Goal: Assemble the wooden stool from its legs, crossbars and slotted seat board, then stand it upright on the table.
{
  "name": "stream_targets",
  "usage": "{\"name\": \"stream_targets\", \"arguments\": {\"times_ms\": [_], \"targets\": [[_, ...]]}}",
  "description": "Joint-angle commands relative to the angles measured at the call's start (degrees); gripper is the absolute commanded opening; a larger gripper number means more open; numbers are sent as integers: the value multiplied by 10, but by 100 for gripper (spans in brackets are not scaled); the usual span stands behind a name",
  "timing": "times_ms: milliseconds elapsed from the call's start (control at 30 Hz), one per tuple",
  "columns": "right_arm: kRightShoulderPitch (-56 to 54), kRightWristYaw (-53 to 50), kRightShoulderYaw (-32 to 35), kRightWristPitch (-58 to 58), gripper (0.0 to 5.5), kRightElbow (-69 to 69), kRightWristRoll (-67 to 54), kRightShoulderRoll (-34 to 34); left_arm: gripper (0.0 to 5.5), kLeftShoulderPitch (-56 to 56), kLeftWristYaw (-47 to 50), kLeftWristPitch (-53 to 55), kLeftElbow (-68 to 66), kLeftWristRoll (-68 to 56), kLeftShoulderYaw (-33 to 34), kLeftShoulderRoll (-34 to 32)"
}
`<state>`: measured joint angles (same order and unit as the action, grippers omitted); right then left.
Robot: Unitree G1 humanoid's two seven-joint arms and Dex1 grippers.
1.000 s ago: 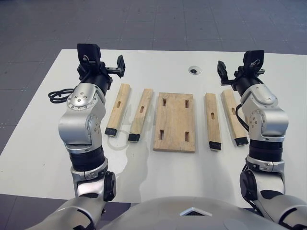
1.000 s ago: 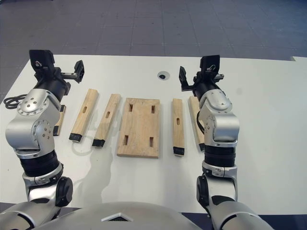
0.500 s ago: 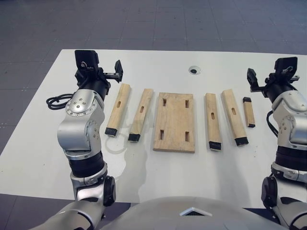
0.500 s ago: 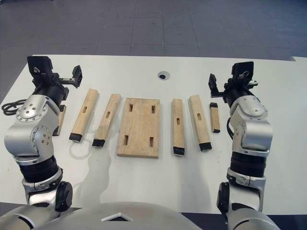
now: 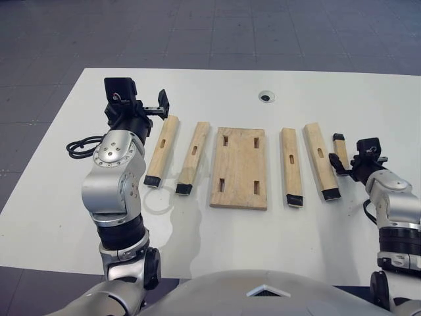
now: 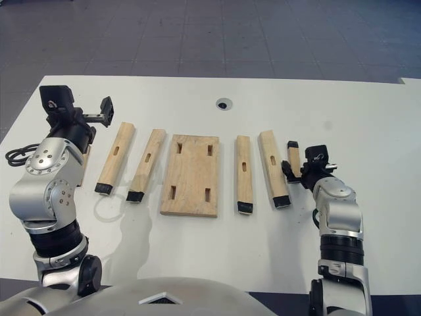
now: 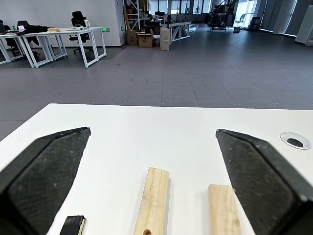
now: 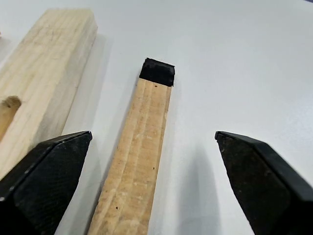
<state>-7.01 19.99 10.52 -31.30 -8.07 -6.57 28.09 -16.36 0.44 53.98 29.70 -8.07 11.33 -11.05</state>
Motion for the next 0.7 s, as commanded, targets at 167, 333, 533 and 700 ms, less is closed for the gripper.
{"name": "stream_targets", "arguments": {"times_ms": [167,333,533,700], "targets": [[61,5,-1,-2,467,-84,1,-7,473,3,5,13,17,2,-1,2],[77,4,16,21,467,-198,-21,-26,473,-3,5,17,17,3,-3,3],[90,31,-13,42,402,-235,-26,-24,473,-9,9,19,17,3,-9,11],[89,49,-34,32,329,-231,-30,-12,473,-6,17,21,20,4,-14,26]]}}
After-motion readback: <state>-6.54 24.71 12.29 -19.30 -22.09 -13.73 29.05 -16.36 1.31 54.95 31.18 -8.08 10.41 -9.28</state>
